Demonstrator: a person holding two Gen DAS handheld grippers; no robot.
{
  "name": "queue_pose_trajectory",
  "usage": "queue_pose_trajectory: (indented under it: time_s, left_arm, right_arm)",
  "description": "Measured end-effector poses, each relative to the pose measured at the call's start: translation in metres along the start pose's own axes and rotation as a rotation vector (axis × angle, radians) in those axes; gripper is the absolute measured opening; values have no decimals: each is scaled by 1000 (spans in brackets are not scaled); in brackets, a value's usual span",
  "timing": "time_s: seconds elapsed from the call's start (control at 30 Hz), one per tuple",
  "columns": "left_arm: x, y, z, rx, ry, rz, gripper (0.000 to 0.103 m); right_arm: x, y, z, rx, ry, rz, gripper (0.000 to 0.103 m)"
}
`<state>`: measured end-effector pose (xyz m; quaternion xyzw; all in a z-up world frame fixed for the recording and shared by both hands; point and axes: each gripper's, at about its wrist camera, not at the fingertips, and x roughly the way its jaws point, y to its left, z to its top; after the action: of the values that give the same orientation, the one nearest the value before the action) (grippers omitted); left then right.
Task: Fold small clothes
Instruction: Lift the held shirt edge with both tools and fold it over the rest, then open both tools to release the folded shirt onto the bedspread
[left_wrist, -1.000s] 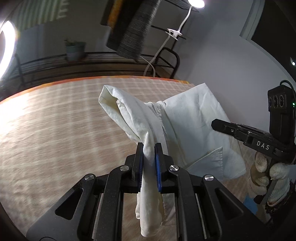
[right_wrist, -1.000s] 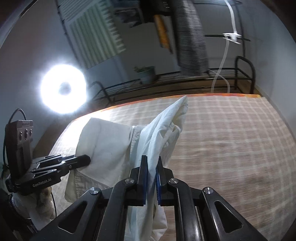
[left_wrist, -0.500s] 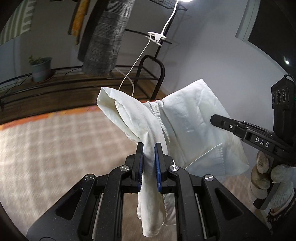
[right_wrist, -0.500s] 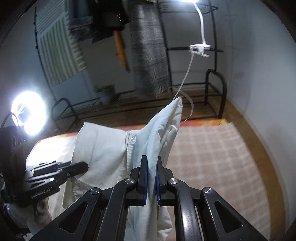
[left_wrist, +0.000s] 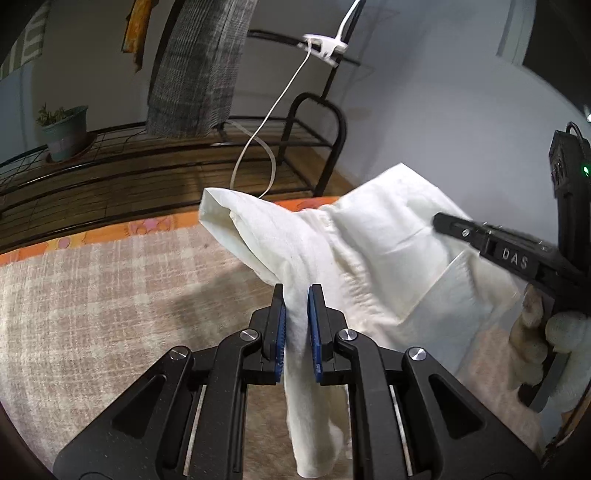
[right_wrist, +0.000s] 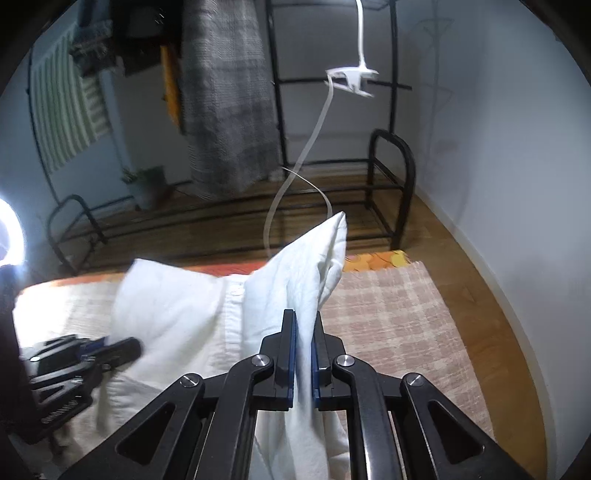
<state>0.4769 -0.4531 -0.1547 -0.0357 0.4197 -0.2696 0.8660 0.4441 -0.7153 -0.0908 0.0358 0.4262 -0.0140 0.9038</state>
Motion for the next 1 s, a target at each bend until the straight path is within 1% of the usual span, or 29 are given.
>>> queue_pose_trajectory:
  time_s: [0.07,0.13,0.17,0.2,0.27,0.3,0.43,0.63,0.73,0.87,1.0]
  left_arm:
    - [6,6,-2,3,33,28,10]
    - [11,11,-4,14,62,71,12]
    - [14,14,-6,19,77,92,12]
    - [16,16,-7,24,85,102,15]
    - [14,18,-8,28,84,101,16]
    - [11,18,-8,32,79,108,16]
    - [-6,17,-8,44,59,112,16]
    - [-56,9,-14,54,11,100,16]
    - [-86,2,-14,62,-20,90,16]
    - [-139,-10,-22,94,-74,84,16]
    - [-191,-17,-32,100,-114,75,16]
  right_arm:
    - [10,-6,-2,7,22,-69,4]
    - [20,-13,-3,13,50,-156,6]
    - [23,-14,-3,8,59,-177,7]
    - [24,-16,-4,0,68,-199,14]
    - [24,-15,-7,-9,75,-226,23]
    - [22,-14,-7,-12,75,-228,25]
    - [9,-9,-5,-3,56,-225,26]
    - [-30,6,-2,11,2,-199,26]
    - [-59,19,-1,4,-25,-186,27]
    - [-110,36,-5,10,-64,-165,27]
    - [-158,50,-11,25,-88,-147,27]
